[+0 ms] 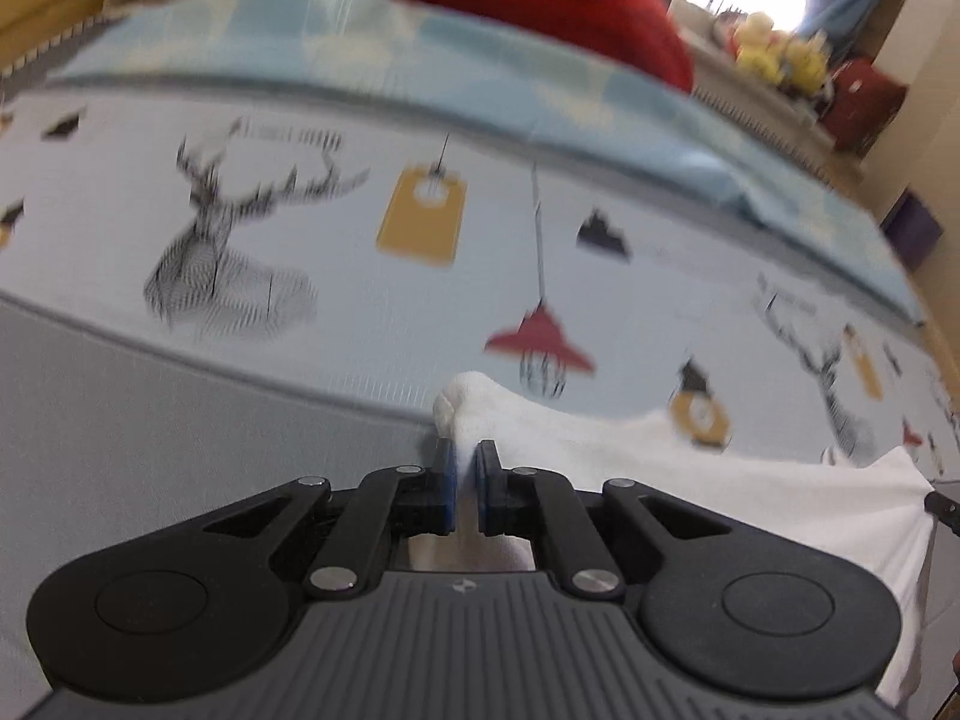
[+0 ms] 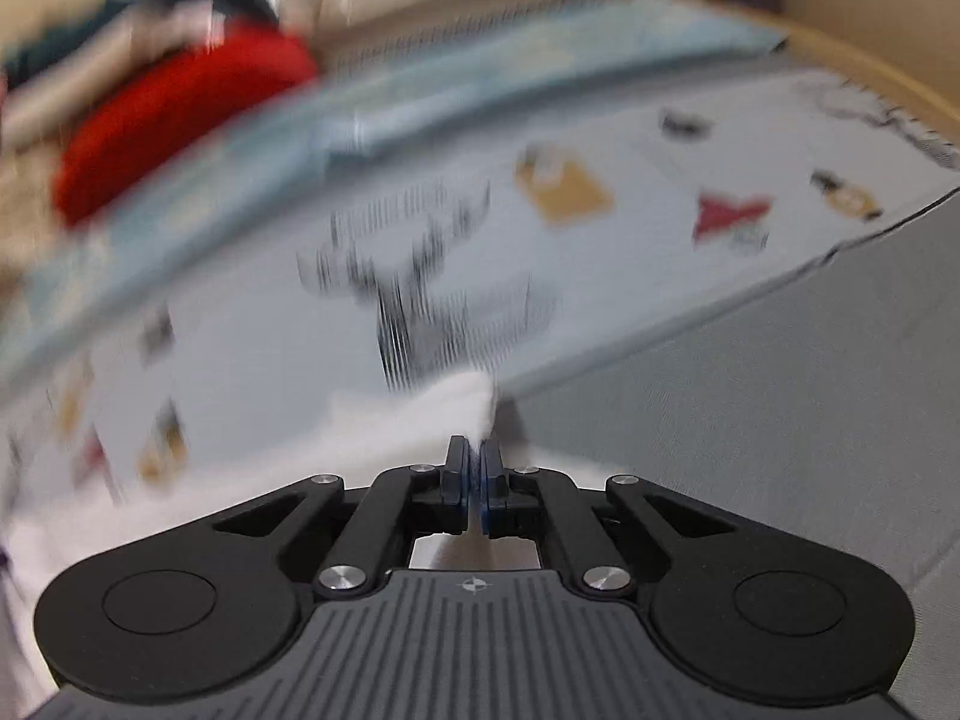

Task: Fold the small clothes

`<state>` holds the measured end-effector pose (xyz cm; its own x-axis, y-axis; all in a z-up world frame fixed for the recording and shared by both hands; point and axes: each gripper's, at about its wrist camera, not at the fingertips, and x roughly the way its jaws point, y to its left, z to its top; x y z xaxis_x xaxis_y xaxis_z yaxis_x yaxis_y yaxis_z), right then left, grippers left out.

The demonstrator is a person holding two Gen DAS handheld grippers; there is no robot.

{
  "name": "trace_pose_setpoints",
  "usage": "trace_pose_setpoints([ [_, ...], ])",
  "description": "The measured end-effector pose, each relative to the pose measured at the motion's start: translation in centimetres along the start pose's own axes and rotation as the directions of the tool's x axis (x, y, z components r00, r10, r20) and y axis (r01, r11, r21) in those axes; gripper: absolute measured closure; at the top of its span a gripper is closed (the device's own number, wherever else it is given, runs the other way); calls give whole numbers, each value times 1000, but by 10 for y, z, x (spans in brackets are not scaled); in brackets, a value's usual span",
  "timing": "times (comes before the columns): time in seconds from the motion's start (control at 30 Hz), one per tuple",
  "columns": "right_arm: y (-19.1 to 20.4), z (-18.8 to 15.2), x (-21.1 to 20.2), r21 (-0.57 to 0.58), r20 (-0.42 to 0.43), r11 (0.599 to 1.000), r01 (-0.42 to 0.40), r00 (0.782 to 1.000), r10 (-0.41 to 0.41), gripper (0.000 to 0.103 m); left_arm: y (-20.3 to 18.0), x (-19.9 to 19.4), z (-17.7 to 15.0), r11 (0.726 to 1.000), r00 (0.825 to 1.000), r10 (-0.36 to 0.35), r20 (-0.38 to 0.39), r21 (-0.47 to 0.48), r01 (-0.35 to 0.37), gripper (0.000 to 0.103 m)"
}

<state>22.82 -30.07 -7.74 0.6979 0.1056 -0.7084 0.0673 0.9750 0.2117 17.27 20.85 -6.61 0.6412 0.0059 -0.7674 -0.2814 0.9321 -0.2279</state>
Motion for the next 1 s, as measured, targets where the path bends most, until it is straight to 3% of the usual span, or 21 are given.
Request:
trace_pose_setpoints([
  [0.07, 1, 1, -2, -8, 24, 1000, 28, 999, -28, 101, -2, -1, 3, 1000, 1000, 8, 5, -5, -8, 96],
  [0.13, 0, -1, 4, -4, -16, 998, 66, 998, -66, 98, -2, -2, 3, 1000, 1000, -3, -23, -18, 2, 94],
  [0.17, -1, -3, 8, 10, -53, 997, 73, 996, -73, 96, -2, -1, 2, 1000, 998, -17, -55, -21, 16, 88],
  [0.23, -4, -5, 13, 14, -133, 996, 91, 987, -88, 87, -5, -2, -5, 999, 992, -32, -120, -5, 31, 76],
  [0.27, -3, -7, 12, 0, -156, 996, 94, 983, -93, 78, -8, -3, -9, 999, 988, -38, -149, 17, 41, 75],
  [0.33, -1, -12, 4, -28, -184, 995, 91, 978, -94, 74, -14, -8, -22, 994, 976, -60, -209, 74, 77, 75],
  [0.43, 4, -23, -12, -72, -231, 996, 46, 971, -61, 73, -24, -15, -48, 975, 951, -58, -303, 189, 120, 75],
  [0.53, 5, -36, -26, -139, -292, 990, 35, 953, -75, 66, -24, -18, -77, 954, 913, -43, -405, 254, 158, 75],
  [0.67, -1, -70, -35, -257, -420, 965, 60, 892, -168, 65, -16, -19, -113, 933, 878, 39, -477, 332, 139, 75],
  [0.7, -2, -75, -39, -266, -428, 963, 49, 889, -164, 65, -11, -18, -121, 928, 868, 74, -491, 354, 121, 75],
  [0.77, -1, -84, -50, -301, -422, 953, 40, 890, -170, 65, -8, -26, -131, 903, 875, 107, -473, 413, 113, 70],
  [0.83, -6, -93, -54, -345, -448, 935, 78, 862, -237, 65, 0, -36, -132, 906, 869, 94, -485, 403, 127, 68],
  [0.9, -12, -99, -62, -398, -452, 910, 121, 837, -309, 59, 12, -51, -123, 923, 893, 96, -440, 374, 85, 67],
  [0.93, -13, -94, -71, -415, -423, 899, 140, 845, -327, 60, 19, -61, -117, 936, 914, 87, -396, 346, 60, 67],
  [1.0, -11, -75, -101, -390, -293, 905, 169, 909, -296, 59, 36, -75, -105, 973, 943, 19, -333, 225, 60, 67],
])
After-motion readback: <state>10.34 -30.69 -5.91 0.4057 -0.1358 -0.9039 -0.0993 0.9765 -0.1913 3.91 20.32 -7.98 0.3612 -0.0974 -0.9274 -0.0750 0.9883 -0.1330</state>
